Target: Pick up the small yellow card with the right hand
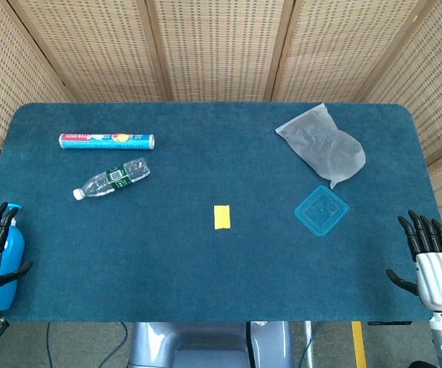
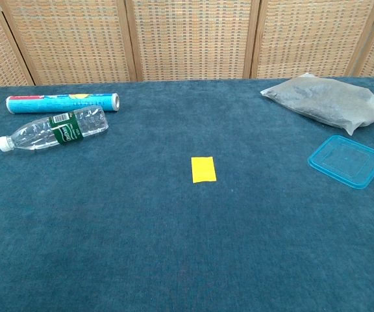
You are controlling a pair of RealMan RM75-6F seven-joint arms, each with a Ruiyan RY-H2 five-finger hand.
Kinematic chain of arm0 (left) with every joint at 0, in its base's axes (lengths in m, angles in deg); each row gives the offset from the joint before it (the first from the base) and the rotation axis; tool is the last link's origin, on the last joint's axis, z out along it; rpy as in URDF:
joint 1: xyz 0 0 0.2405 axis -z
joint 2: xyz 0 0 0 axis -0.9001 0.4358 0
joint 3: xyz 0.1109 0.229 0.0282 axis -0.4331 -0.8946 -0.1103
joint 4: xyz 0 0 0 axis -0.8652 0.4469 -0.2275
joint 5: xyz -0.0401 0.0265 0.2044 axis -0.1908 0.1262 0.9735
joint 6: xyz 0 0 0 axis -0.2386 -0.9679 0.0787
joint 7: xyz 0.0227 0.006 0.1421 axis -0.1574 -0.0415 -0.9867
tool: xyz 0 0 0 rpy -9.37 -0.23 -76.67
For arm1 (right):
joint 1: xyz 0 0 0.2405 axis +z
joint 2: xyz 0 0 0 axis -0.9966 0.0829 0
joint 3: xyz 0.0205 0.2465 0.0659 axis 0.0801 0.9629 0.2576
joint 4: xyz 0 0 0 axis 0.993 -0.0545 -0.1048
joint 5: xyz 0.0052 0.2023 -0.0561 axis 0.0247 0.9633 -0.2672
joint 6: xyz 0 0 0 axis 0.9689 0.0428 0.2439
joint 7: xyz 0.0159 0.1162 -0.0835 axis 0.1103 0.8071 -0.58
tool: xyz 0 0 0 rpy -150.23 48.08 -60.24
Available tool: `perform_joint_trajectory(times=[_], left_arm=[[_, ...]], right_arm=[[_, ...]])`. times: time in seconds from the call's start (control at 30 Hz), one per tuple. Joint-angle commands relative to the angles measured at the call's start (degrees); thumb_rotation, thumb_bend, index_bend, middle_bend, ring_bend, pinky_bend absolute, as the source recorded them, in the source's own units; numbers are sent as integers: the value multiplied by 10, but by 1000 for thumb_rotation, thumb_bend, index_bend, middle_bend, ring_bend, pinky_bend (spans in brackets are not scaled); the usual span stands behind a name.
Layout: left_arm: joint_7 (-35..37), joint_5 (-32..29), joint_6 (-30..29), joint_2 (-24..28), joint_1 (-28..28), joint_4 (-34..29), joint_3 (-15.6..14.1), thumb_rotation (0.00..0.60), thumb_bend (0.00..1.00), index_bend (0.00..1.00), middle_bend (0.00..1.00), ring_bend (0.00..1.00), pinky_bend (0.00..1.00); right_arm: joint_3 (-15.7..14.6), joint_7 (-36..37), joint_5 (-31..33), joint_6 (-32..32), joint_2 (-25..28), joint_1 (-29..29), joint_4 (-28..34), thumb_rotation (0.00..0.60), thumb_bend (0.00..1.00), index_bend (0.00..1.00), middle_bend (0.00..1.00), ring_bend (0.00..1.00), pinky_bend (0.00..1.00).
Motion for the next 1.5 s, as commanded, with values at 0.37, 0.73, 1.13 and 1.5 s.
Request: perform_joint_trajectory(times=[0.37,0.73,1.13,1.5], left_arm=[[-1,2,-1,4,-1,-4,-2,600,171,0,0,0,0],[4,-5,1,8,-2,-7,0,600,171,0,0,0,0],[3,-4,-4,6,-3,-7,2,600,172,0,0,0,0],[21,-14,2,9,-2,-3,7,600,172,0,0,0,0]], right_arm=[[-1,-8,5,6,2,0,9,600,104,0,0,0,0],[-3,-11,2,19,-4,7,12,600,105,4,0,0,0],[53,-70,21,140,-49,123,70,600,102,52,0,0,0],[103,-215,137,245,-172,231,88,600,102,79,0,0,0]])
